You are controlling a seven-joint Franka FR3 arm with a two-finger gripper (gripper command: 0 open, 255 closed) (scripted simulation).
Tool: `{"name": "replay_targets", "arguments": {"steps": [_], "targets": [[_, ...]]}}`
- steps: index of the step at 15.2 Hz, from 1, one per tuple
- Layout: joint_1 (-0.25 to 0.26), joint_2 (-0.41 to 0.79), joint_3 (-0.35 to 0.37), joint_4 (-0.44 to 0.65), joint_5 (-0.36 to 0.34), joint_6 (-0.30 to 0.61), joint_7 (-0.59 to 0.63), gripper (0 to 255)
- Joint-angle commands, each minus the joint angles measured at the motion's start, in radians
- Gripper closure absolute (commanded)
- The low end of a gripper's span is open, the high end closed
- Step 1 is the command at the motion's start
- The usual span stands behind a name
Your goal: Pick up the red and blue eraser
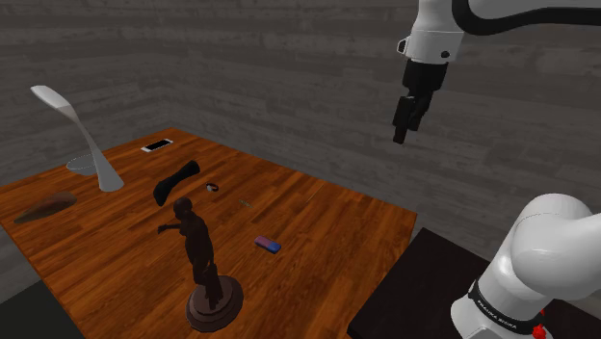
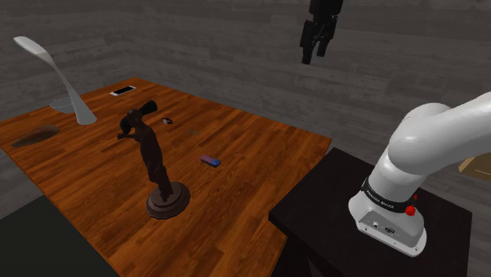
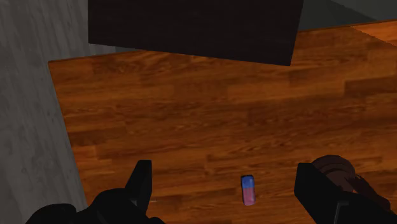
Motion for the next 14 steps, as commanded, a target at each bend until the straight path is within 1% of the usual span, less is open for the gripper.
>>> {"name": "replay_targets", "arguments": {"steps": [1, 8, 14], "targets": [[0.0, 0.0, 0.0, 0.0, 0.0, 0.0, 0.0, 0], [0.016, 0.152, 0.041, -0.081, 0.024, 0.227, 0.016, 0], [0.027, 0.328, 0.077, -0.098, 0.033, 0.416, 0.032, 0]]}}
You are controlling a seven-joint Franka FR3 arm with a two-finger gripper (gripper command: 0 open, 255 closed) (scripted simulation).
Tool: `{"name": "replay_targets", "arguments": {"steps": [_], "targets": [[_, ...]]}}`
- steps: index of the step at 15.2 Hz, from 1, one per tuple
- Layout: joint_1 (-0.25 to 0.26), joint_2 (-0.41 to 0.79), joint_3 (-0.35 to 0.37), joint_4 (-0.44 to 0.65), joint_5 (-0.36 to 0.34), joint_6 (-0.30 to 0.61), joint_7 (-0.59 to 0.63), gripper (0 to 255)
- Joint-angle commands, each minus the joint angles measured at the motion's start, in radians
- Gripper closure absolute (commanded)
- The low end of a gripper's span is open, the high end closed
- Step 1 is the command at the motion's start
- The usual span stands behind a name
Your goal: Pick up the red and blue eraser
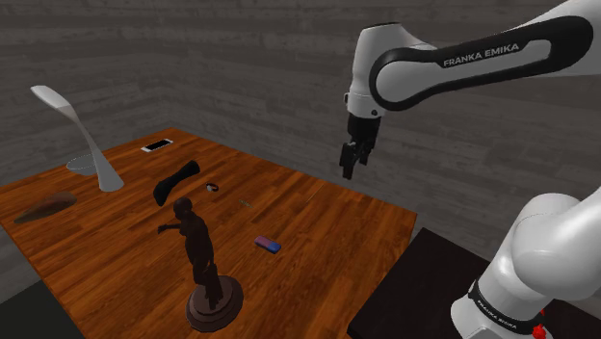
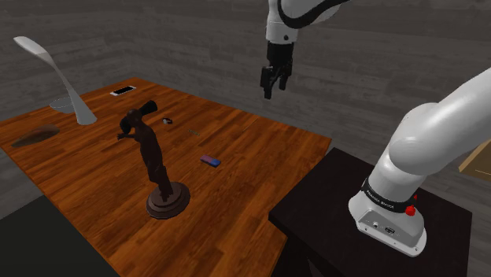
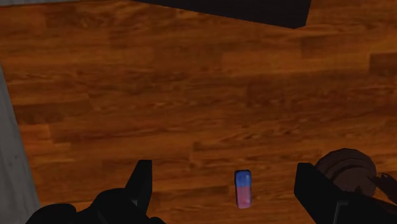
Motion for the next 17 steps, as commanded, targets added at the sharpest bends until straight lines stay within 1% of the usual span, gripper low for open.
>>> {"name": "replay_targets", "arguments": {"steps": [1, 9, 13, 17], "targets": [[0.005, 0.062, 0.015, 0.002, 0.003, 0.061, 0.01, 0], [0.014, 0.349, 0.059, 0.067, -0.021, 0.274, 0.045, 0], [0.022, 0.502, 0.074, 0.131, -0.051, 0.358, 0.071, 0], [0.037, 0.658, 0.08, 0.216, -0.09, 0.423, 0.1, 0]]}}
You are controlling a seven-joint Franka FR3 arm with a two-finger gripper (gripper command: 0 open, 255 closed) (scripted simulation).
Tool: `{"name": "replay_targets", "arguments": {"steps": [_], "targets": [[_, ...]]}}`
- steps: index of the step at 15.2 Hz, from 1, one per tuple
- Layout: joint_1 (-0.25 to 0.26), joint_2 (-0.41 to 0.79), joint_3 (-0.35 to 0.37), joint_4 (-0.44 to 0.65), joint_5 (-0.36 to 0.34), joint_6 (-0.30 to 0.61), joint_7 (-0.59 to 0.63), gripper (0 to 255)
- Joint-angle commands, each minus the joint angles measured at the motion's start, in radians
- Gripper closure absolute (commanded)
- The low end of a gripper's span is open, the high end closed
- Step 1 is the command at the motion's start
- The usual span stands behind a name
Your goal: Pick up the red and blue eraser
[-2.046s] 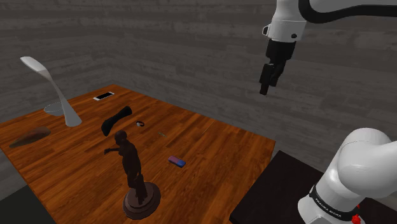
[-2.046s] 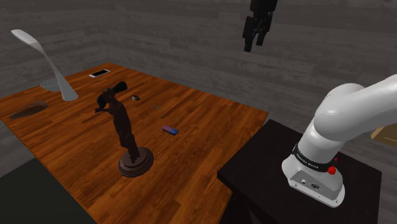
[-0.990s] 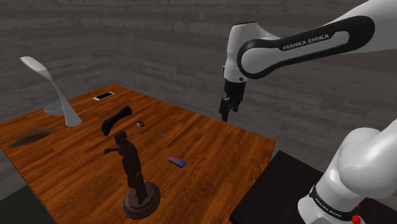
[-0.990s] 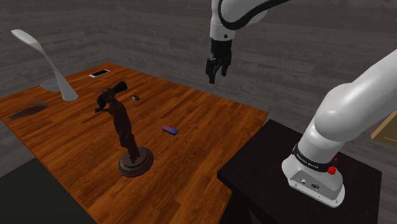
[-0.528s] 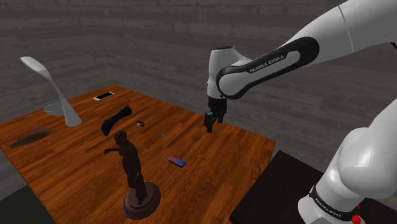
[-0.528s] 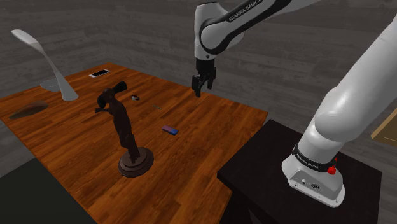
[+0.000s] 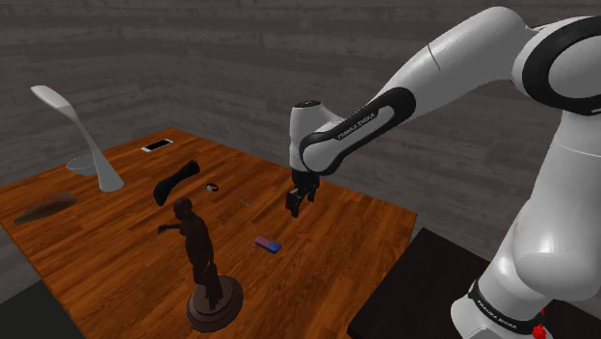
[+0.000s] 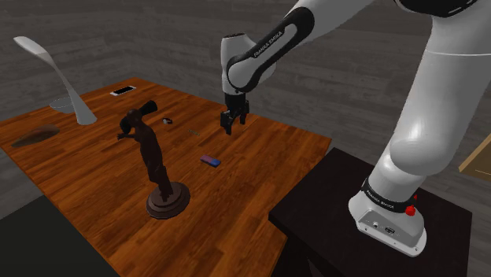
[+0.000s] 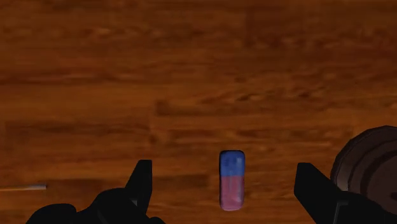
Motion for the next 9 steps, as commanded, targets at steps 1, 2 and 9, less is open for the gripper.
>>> {"name": "replay_targets", "arguments": {"steps": [1, 2, 9], "targets": [[0.009, 0.083, 0.0, 0.047, -0.021, 0.032, 0.014, 0], [0.015, 0.122, -0.001, 0.073, -0.031, 0.044, 0.021, 0], [0.066, 0.396, -0.018, 0.287, -0.09, 0.093, 0.055, 0]]}}
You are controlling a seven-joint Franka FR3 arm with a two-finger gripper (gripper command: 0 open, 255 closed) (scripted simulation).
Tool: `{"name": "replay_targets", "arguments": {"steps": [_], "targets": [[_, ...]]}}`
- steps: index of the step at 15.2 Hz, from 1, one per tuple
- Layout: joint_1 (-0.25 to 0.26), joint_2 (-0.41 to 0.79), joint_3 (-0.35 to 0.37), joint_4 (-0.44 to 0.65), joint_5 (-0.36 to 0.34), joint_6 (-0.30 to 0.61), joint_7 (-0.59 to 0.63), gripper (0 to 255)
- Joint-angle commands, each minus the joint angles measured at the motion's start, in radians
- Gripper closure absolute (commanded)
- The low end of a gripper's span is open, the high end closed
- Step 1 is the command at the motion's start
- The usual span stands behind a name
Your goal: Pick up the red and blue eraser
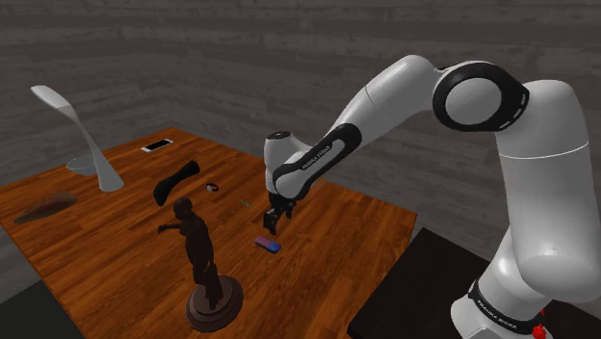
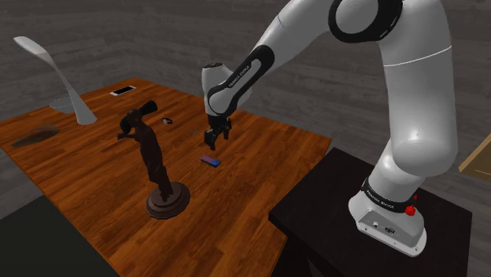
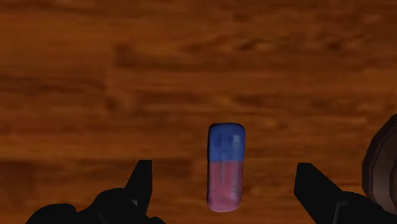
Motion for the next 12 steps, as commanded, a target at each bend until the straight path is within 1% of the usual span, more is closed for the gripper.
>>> {"name": "replay_targets", "arguments": {"steps": [1, 6, 12], "targets": [[0.015, 0.071, -0.005, 0.062, -0.012, 0.006, 0.007, 0], [0.054, 0.259, -0.017, 0.253, -0.033, -0.001, 0.012, 0], [0.061, 0.324, -0.027, 0.275, -0.041, 0.042, 0.015, 0]]}}
